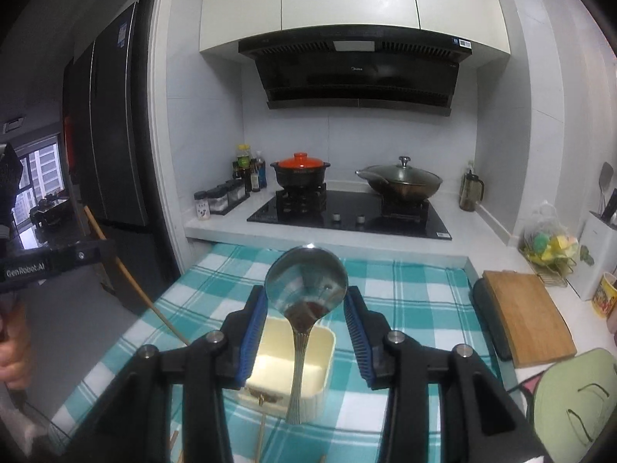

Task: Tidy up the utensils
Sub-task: 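Lower the spoon into the cream caddy and open the right gripper while the left drops its chopstick in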

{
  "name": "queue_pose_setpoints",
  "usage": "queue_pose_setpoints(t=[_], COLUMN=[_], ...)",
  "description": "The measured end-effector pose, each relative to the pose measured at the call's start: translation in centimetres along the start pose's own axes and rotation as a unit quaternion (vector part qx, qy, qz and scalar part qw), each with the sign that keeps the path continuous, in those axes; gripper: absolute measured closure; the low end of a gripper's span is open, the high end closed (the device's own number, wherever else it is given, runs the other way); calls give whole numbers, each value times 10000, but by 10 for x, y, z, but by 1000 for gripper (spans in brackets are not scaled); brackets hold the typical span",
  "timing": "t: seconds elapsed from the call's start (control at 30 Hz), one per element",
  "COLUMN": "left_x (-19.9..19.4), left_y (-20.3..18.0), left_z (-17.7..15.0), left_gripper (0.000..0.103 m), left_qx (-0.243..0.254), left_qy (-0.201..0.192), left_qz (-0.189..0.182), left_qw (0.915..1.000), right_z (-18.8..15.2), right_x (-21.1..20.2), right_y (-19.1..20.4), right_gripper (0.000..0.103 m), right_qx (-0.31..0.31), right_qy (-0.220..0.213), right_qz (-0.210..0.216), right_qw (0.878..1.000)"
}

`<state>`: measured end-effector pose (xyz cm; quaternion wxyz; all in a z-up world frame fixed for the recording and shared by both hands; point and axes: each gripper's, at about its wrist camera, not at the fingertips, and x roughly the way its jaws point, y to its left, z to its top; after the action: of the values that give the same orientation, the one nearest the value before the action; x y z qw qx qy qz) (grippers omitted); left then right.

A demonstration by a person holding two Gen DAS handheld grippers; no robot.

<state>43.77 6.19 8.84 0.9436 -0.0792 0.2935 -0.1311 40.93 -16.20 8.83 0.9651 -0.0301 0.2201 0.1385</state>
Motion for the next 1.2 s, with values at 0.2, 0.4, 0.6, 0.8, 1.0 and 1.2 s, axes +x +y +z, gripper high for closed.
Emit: queue_pose_setpoints(t=[0.2,0.4,0.6,0.8,1.0,1.2], left_x=[61,116,155,186,179,87], left_y=[2,7,16,25,31,24], left_z=[-12,-39,-53,-48,-53,-74], left_gripper=[99,99,98,95,55,23], left_qx=[-37,-53,-127,-313,-539,45], left_qy=[552,1154,1422,1485,1349,807], left_qz=[-1,88,225,392,397,434], left_qw=[9985,9933,9895,9876,9886,9958], right_z=[-1,-38,-72,-79,-75,-73], right_x=[55,120,169,192,204,149], right_y=[1,-13,-36,-51,-51,-55], right_gripper=[61,61,61,61,60,50], right_qx=[186,555,967,1223,1162,1096], right_qy=[268,1097,1667,1753,1798,1463], right_qz=[46,38,-205,-283,-325,-220], right_qw=[9995,9924,9810,9765,9763,9829])
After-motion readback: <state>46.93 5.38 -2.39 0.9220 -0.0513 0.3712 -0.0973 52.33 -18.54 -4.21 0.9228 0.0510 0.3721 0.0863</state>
